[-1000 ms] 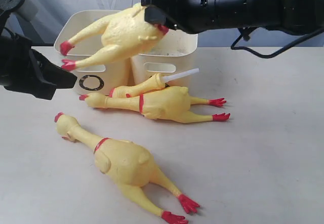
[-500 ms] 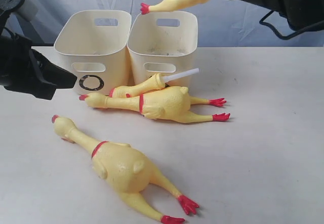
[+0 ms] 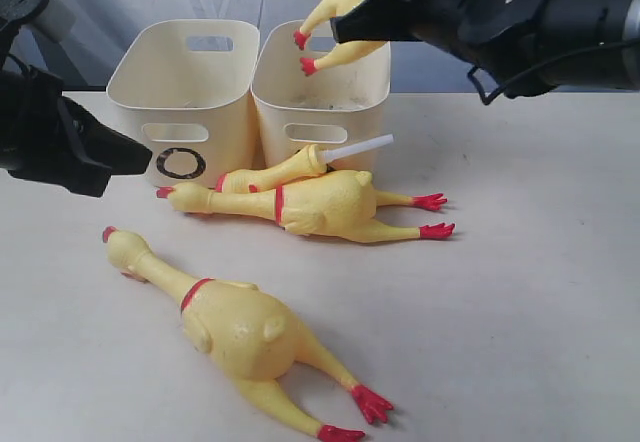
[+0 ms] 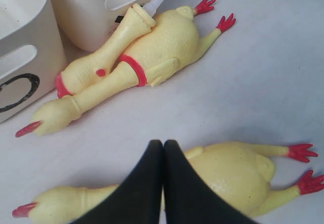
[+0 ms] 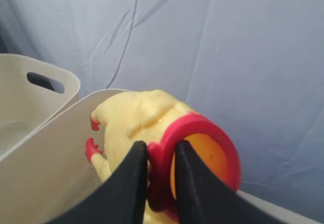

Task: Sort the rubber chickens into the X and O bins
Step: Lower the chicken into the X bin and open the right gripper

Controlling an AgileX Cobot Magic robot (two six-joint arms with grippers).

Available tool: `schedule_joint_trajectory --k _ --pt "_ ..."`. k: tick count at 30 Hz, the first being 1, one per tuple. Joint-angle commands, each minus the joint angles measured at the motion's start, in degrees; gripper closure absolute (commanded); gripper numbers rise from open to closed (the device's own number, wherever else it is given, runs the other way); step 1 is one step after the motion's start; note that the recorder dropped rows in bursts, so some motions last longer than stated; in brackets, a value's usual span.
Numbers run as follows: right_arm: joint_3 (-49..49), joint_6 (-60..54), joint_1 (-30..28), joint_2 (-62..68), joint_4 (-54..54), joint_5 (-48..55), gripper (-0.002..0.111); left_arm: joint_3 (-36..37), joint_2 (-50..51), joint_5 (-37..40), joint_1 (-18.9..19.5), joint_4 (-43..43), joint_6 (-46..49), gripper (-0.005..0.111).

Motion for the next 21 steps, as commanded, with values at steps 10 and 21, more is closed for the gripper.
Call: schedule_joint_trajectory --k 10,21 --pt "-2.6 -1.8 -0.1 8.0 -21.8 -0.9 0.109 -0.4 0.0 0.0 -0.2 0.1 0.0 0.107" --pt "-2.6 -1.7 -0.1 8.8 -27.8 0.6 0.109 -0.4 0.0 0.0 -0.2 0.1 0.0 0.107"
